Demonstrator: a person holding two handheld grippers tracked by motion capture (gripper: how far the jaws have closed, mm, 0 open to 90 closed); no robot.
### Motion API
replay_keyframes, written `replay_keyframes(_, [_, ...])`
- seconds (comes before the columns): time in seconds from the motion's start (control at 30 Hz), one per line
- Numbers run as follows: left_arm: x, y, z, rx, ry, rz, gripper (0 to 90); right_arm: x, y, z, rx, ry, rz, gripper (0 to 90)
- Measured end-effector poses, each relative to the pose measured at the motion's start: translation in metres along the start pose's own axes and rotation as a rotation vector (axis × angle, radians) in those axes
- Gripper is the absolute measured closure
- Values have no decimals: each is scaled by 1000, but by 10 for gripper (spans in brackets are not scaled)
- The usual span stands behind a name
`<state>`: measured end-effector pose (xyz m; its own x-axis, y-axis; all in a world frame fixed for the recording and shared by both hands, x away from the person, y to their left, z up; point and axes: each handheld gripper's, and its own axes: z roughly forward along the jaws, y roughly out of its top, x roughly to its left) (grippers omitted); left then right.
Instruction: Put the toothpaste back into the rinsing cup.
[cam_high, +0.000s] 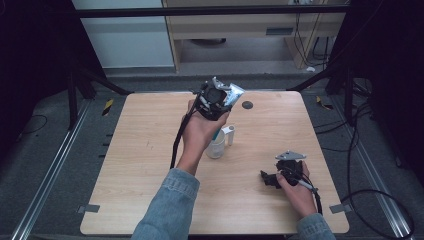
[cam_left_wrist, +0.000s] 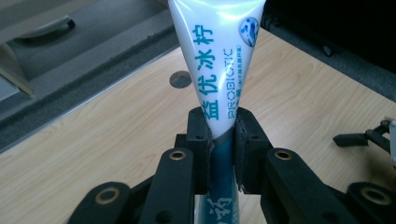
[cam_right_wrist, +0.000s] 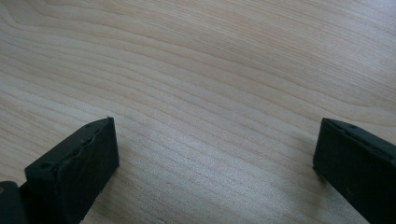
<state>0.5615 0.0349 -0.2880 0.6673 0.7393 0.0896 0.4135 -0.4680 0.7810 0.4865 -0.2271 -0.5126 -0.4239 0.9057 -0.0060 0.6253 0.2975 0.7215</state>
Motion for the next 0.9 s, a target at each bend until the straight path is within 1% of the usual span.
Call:
replay_keyframes(0.03, [0, 1, 0, -4, 1, 5, 782, 0, 0, 0, 0, 0, 0, 4])
replay_keyframes(0.1, [-1, 2, 1, -37, 4, 10, 782, 0, 0, 0, 1, 0, -1, 4])
replay_keyframes(0.13, [-1, 3, 2, -47, 5, 3, 782, 0, 0, 0, 0, 0, 1, 4])
replay_keyframes(0.17, [-1, 3, 2, -47, 5, 3, 782, 0, 0, 0, 1, 0, -3, 4])
replay_keyframes(0.23, [-2, 5, 3, -76, 11, 8, 782, 0, 0, 0, 1, 0, -2, 4])
replay_keyframes(0.27, [-2, 5, 3, -85, 13, 4, 782, 0, 0, 0, 1, 0, -3, 4])
replay_keyframes(0.4, [-3, 7, 4, -119, 14, 12, 782, 0, 0, 0, 1, 0, -1, 4])
replay_keyframes(0.43, [-3, 7, 5, -122, 18, 15, 782, 0, 0, 0, 2, 0, -6, 4])
replay_keyframes(0.47, [-4, 7, 5, -127, 23, 19, 782, 0, 0, 0, 0, 2, 1, 4])
replay_keyframes(0.5, [-4, 7, 6, -128, 25, 24, 782, 0, 0, 0, 3, 2, -10, 4])
replay_keyframes(0.53, [-4, 7, 7, -135, 25, 22, 782, 0, 0, 0, 0, 3, 1, 4])
replay_keyframes(0.57, [-4, 7, 7, -135, 26, 19, 782, -1, 0, 0, 3, 2, -10, 4])
replay_keyframes(0.6, [-4, 6, 7, -139, 26, 17, 782, 0, 0, 0, 4, 2, -9, 4])
replay_keyframes(0.7, [-5, 7, 8, -149, 26, 24, 782, 0, 0, 0, 0, 3, 2, 4])
replay_keyframes(0.73, [-5, 7, 8, -148, 26, 25, 782, 0, 0, 0, 0, 3, 1, 4])
replay_keyframes(0.83, [-8, 6, 6, -170, 30, 23, 782, 0, 0, 0, -1, 3, 0, 4])
replay_keyframes(0.87, [-9, 6, 6, -173, 32, 28, 782, 0, 0, 0, 3, 2, -10, 4])
replay_keyframes(0.9, [-9, 6, 6, -173, 32, 28, 782, 0, 0, 0, 3, 2, -10, 4])
